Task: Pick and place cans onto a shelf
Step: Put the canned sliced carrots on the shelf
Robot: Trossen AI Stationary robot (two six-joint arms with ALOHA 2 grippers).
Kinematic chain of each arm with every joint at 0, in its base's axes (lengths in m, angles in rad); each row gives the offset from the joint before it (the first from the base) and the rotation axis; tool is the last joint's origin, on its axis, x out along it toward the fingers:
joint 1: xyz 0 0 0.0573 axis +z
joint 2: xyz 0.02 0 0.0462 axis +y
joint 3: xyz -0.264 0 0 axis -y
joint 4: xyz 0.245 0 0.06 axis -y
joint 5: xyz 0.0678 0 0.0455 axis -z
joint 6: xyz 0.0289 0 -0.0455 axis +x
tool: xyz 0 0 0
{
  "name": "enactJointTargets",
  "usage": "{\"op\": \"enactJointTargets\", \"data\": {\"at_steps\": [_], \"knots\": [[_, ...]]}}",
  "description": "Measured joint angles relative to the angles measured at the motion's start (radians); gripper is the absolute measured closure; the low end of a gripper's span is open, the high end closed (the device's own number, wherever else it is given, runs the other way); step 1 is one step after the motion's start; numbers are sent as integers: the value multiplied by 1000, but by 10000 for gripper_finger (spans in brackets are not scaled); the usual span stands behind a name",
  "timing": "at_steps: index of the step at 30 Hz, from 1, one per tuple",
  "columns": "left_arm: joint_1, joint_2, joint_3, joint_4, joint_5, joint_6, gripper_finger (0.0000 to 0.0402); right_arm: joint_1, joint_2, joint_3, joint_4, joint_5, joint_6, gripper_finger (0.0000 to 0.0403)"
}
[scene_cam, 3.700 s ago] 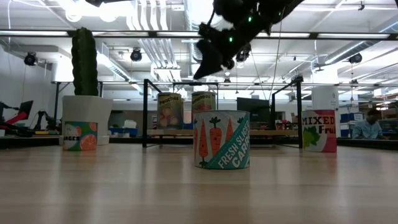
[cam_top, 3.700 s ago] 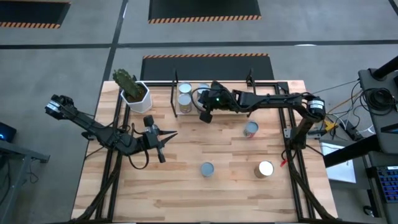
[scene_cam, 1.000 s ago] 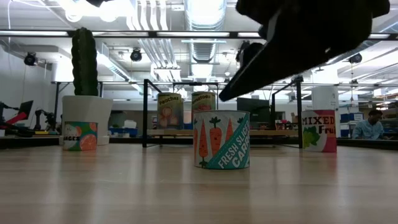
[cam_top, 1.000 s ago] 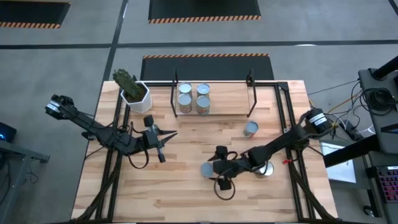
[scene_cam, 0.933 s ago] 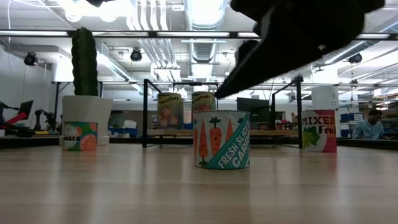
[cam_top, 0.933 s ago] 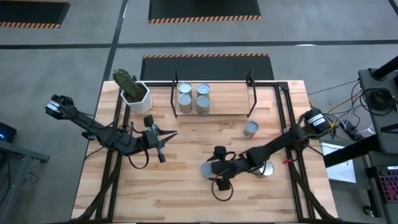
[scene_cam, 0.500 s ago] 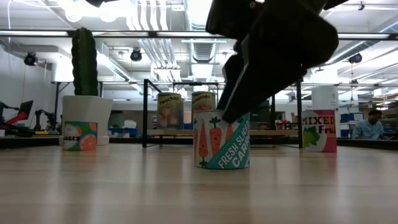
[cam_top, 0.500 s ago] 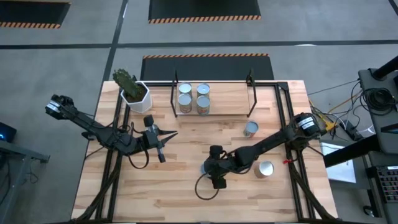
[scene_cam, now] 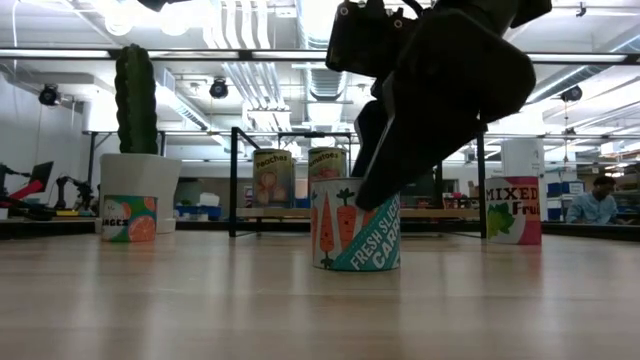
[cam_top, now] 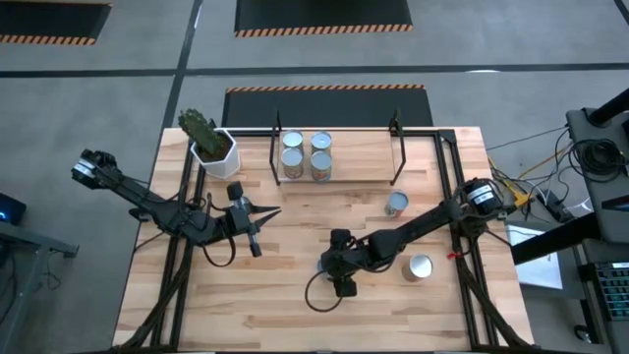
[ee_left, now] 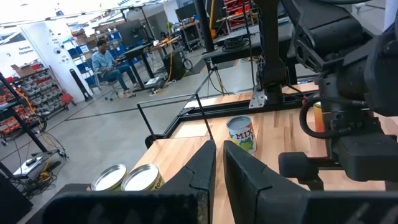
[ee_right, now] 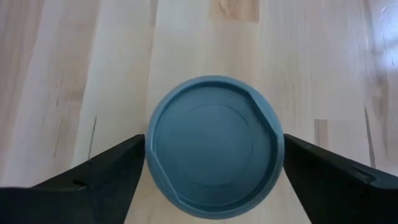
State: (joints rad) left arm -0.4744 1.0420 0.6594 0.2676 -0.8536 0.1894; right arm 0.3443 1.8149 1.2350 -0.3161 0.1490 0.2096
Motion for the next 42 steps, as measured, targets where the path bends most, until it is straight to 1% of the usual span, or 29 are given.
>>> {"op": "enactJointTargets", "data": {"at_steps": [6, 9, 13, 17, 20, 23, 29, 32, 35, 37, 42], "knots": [[0, 0, 0, 0, 0, 0, 388, 0, 0, 0, 0, 0, -1, 101], [0, 0, 0, 0, 0, 0, 388, -1, -5, 0, -1, 0, -2, 114], [0, 0, 0, 0, 0, 0, 388, -11, -45, 0, -30, -2, -14, 115], [0, 0, 0, 0, 0, 0, 388, -61, -129, 0, -125, 2, -45, 111], [0, 0, 0, 1, 0, 0, 388, -130, -204, 0, -202, 8, -80, 111], [0, 0, 0, 1, 0, 0, 388, -231, -276, -7, -253, 25, -128, 111], [0, 0, 0, 1, 0, 3, 388, -473, -372, -54, -262, 35, -198, 111], [0, 0, 0, 1, 0, 3, 388, -583, -391, -101, -225, 24, -203, 111], [0, 0, 0, 1, 0, 4, 388, -668, -394, -163, -144, -55, -203, 111], [0, 0, 0, 1, 0, 7, 388, -706, -391, -197, -75, -99, -202, 111], [0, 0, 0, 1, 0, 8, 388, -749, -377, -234, 19, -104, -207, 110]]}}
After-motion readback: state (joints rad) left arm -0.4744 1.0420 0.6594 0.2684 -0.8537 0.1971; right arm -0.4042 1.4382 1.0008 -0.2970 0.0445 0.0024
